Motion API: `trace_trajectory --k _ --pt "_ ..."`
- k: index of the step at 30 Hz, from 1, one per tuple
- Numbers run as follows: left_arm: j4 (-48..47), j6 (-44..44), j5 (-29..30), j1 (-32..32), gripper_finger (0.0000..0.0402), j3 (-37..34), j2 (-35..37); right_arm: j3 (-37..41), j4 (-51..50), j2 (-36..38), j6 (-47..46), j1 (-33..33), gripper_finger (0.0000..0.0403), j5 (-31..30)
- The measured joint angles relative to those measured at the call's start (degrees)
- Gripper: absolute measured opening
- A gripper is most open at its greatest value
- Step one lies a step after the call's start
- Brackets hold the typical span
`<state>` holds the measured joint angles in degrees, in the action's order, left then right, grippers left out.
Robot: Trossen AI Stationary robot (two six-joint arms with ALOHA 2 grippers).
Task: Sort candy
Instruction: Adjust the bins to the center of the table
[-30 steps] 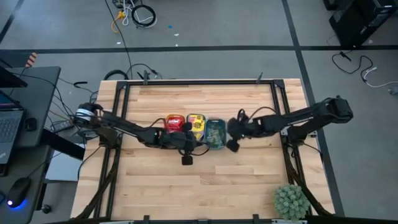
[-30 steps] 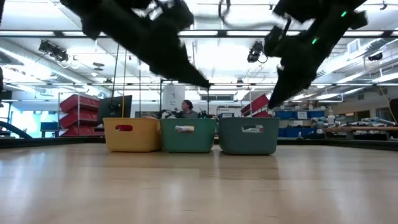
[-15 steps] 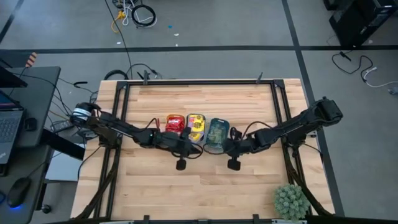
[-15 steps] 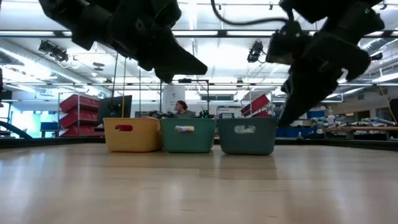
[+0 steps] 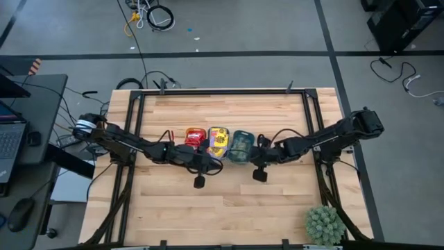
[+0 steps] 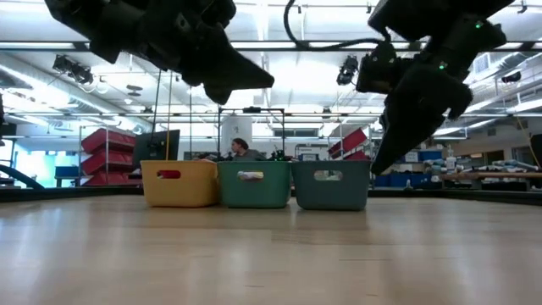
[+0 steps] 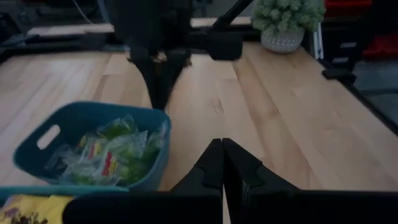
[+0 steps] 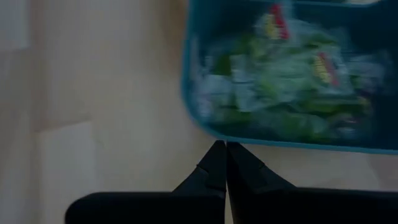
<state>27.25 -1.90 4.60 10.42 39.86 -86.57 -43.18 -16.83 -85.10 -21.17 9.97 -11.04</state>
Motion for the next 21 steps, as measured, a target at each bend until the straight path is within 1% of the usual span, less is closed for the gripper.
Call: trace_trajectory --k 3,12,16,19,21 --pt "-0.9 0.0 0.0 -0.2 0.0 0.0 -0.1 0.0 -1.0 0.0 1.7 -1.8 0.0 -1.4" --pt "-2.2 0.2 0.1 -1.1 0.0 -0.3 1.1 0.0 -0.5 0.0 4.9 -7.1 0.0 -1.7" --pt "2.6 0.1 -0.4 -1.8 0.0 -4.0 3.2 0.0 -0.4 0.3 7.0 -6.6 0.0 -2.6" --pt "7.2 -0.3 -1.8 -2.1 0.0 -7.6 5.4 0.5 0.4 1.3 11.3 -4.5 0.0 -5.6" --pt "11.0 -0.2 -2.6 -2.2 0.0 -10.3 6.9 1.6 3.9 2.1 14.2 -3.1 0.0 -8.0"
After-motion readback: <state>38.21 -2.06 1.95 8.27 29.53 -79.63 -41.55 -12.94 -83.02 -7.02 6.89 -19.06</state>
